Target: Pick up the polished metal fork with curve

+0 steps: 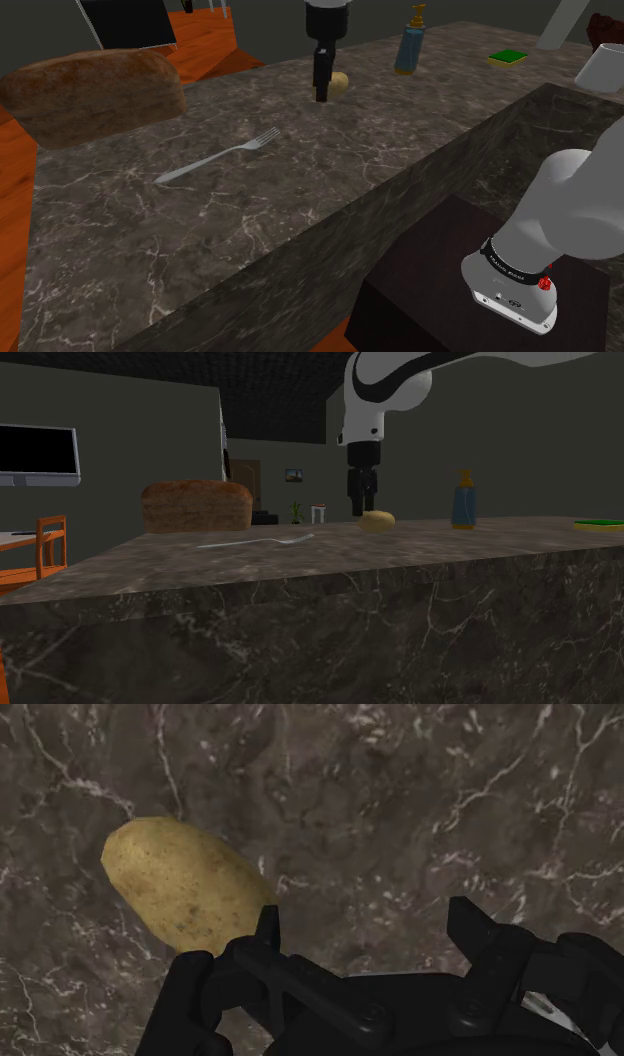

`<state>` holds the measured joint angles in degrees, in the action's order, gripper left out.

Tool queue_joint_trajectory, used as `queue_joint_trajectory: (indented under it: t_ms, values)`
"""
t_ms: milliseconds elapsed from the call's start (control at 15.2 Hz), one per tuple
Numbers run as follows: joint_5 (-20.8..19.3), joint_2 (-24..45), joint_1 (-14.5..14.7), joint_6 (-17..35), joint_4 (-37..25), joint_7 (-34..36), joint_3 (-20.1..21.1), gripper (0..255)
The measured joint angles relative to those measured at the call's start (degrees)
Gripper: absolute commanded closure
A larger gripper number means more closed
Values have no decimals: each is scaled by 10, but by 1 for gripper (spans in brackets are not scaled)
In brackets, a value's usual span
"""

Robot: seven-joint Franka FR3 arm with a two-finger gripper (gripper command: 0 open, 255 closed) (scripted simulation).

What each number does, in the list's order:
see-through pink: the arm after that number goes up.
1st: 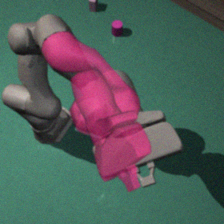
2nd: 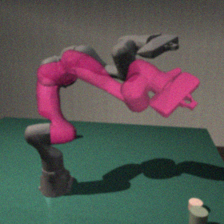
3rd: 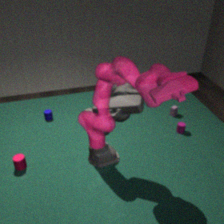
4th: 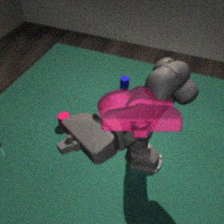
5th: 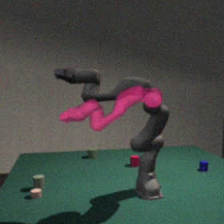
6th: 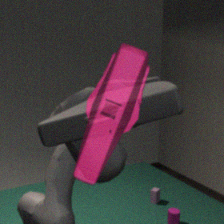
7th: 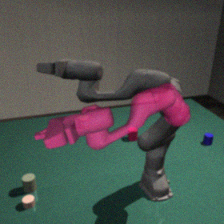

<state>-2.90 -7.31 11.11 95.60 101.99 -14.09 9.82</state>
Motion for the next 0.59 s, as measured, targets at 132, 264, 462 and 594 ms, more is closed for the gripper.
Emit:
queue_joint_trajectory:
  t_ms: [132,264,462,594]
  values:
    - [-3,34,10,-6,-37,-20,10,0]
    - [-7,69,23,-16,-77,-35,23,0]
    - [-15,118,43,-37,-141,-58,43,0]
    - [-21,149,56,-41,-171,-74,55,0]
